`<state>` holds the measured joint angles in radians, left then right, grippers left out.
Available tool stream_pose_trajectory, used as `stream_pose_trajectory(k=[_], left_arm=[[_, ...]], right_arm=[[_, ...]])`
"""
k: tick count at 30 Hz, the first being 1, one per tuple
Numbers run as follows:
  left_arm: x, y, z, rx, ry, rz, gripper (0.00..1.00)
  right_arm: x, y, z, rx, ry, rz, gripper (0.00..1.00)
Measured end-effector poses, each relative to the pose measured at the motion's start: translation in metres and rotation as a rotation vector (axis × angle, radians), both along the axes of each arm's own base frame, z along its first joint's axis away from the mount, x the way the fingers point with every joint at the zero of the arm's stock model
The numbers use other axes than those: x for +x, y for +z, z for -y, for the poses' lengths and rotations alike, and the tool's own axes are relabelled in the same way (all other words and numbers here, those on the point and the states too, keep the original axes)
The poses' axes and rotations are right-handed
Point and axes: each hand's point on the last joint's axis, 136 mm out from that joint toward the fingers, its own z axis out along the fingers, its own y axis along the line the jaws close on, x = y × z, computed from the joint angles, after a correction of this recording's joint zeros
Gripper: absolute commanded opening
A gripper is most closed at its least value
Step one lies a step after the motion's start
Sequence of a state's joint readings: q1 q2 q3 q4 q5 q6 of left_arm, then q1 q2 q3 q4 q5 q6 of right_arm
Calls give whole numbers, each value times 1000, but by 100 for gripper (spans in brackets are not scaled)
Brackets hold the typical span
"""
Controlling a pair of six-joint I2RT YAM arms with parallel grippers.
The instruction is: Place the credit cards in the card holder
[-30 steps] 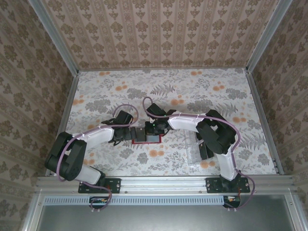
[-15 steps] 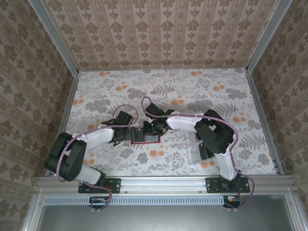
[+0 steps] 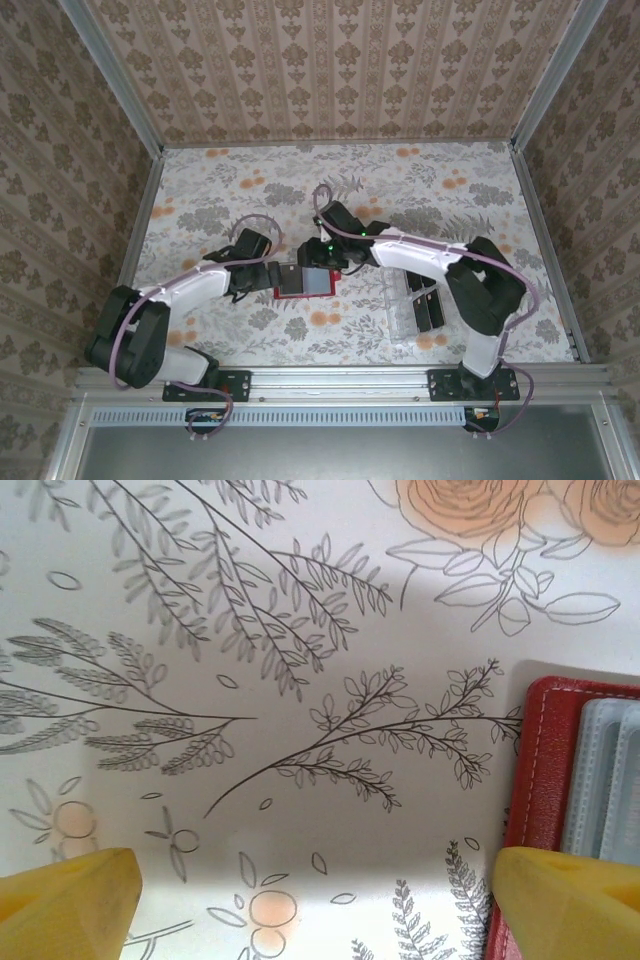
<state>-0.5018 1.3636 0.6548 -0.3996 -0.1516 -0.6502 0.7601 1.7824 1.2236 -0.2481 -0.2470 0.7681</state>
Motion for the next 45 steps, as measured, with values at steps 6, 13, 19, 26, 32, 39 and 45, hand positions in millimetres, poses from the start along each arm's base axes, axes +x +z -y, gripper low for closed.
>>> stream_pose_trajectory(k=[6,13,19,26,32,39,45], left_arm=[[3,14,1,-48,7,35,100],[11,25,16,-152,-15,90,100],[14,26,28,-219,-41,110,100],[18,25,44,-306,-76,127,100],[22,18,58,-361,-90,127,100],[21,9,68,-389,-94,114,100],[23,6,70,-380,-86,123,100]], right_arm=[[-3,-3,36,-126,-61,44,61],[-2,-33,70,-262,-105,11,60],[5,-62,84,-328,-107,-26,34],[7,-75,88,-343,-97,-38,4],[7,-77,84,-314,-88,-36,0],[4,-79,80,-290,-80,-43,0],[4,-80,78,-274,-82,-45,0]])
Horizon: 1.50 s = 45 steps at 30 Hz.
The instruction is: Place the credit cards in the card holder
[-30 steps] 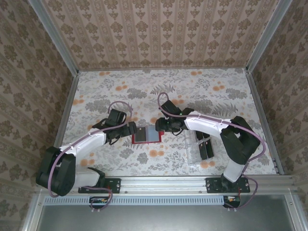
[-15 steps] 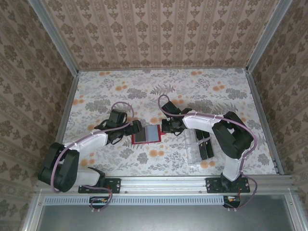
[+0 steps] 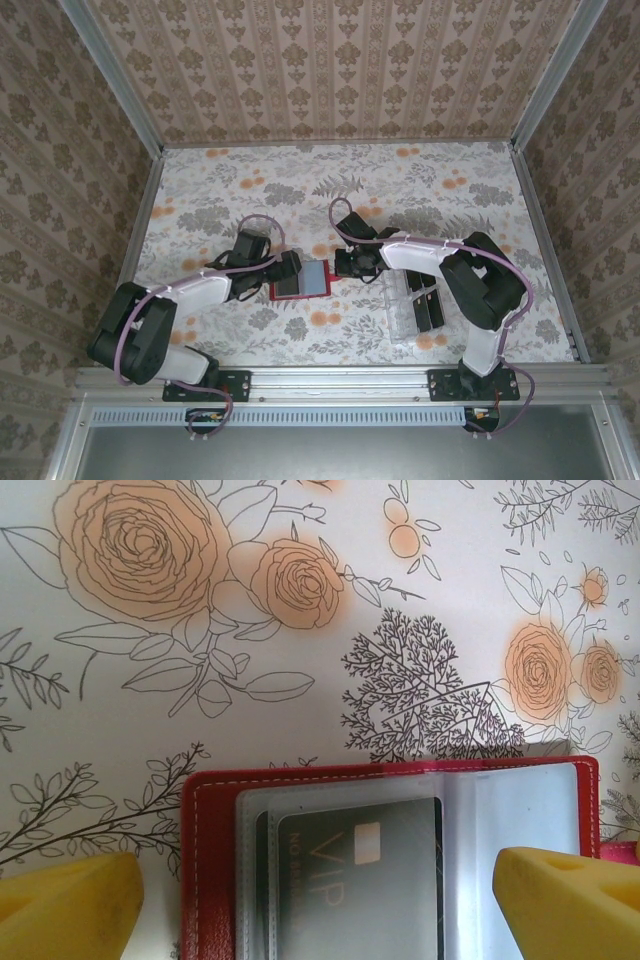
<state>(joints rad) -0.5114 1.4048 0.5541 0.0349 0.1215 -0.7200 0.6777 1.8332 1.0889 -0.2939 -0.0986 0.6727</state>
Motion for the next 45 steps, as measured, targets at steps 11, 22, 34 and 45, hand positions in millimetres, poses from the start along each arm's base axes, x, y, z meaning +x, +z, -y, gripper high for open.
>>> stream_pose_trajectory(k=[11,22,34,45], left_arm=[[1,1,6,18,3,22,100],[-9,19,34,-78,-61,40,100],[-11,69,63,-221,-87,159,100],[-20,66,106,-255,-158,154,100]], right_arm=[[-4,-4,0,12,-4,-15,0],[-3,-4,-8,51,4,-14,0],[0,-6,-8,79,-11,-24,0],[7,5,11,115,-58,-12,17]])
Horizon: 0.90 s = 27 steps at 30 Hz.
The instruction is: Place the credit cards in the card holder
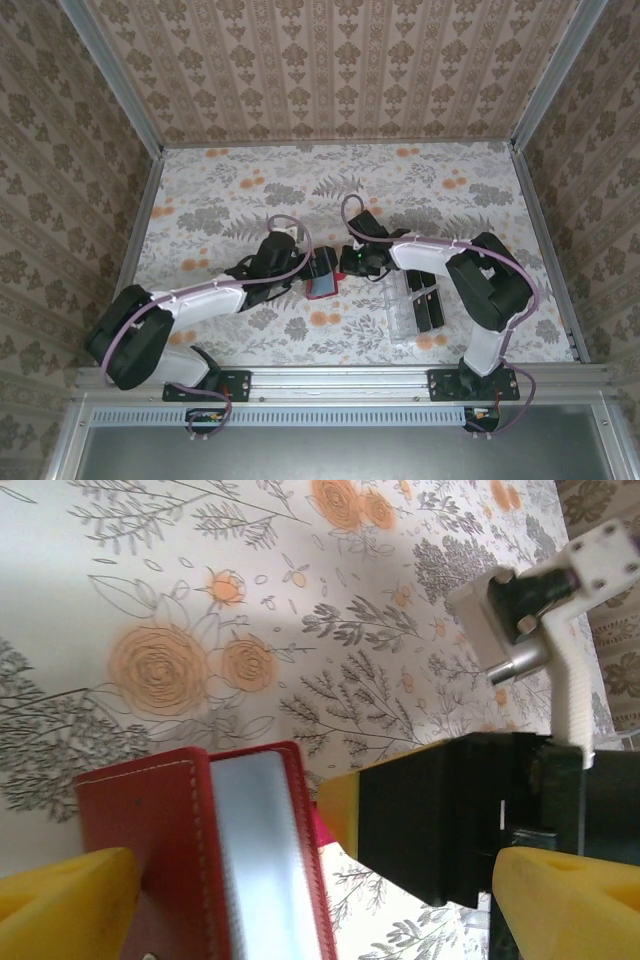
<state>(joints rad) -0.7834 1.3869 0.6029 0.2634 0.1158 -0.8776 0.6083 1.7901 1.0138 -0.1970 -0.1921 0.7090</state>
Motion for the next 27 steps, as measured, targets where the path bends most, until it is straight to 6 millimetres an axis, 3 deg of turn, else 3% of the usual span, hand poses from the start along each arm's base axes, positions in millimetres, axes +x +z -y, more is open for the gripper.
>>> stream_pose_trajectory(k=[5,16,21,27], left_arm=[[-2,-4,15,-3,-17,-5,100],[-2,-29,26,32,-14,-27,100],[-2,-36,29,37,-4,-30,100],[-1,-36,29,34,4,-27,100]], right_arm=[[3,9,11,12,-26,17,24],[-3,1,20,1,-38,0,20],[-8,-2,24,-2,-43,-7,32],[-12,16,26,28,-45,28,30]])
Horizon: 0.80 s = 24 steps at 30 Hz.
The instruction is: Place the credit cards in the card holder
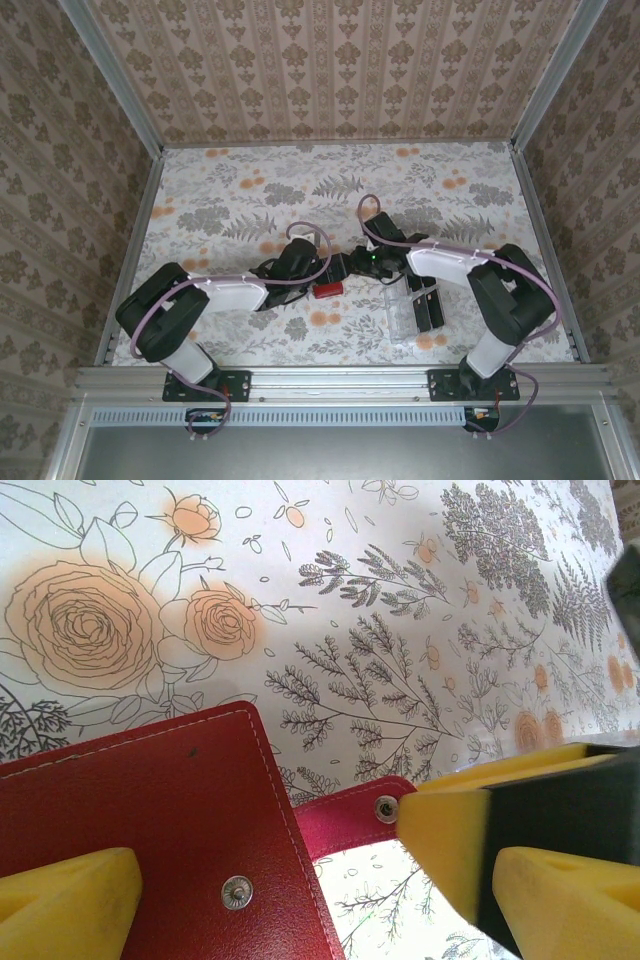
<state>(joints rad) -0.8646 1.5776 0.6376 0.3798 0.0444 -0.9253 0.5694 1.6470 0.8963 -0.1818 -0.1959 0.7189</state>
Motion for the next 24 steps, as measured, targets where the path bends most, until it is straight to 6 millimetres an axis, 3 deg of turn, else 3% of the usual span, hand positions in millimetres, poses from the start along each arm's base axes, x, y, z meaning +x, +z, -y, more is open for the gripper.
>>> stream_pose_trajectory(k=[7,11,20,24], left_arm=[[2,1,0,-4,8,5,100],[1,1,-1,-4,8,5,100],[2,-7,-16,32,47,1,100],[4,1,-15,10,55,8,100]], right_arm=[[-14,30,2,79,-22,44,9],[-24,38,-4,121,-18,55,2],[-30,15,-28,157,-37,21,0],[-36,-2,-43,180,-19,-11,0]])
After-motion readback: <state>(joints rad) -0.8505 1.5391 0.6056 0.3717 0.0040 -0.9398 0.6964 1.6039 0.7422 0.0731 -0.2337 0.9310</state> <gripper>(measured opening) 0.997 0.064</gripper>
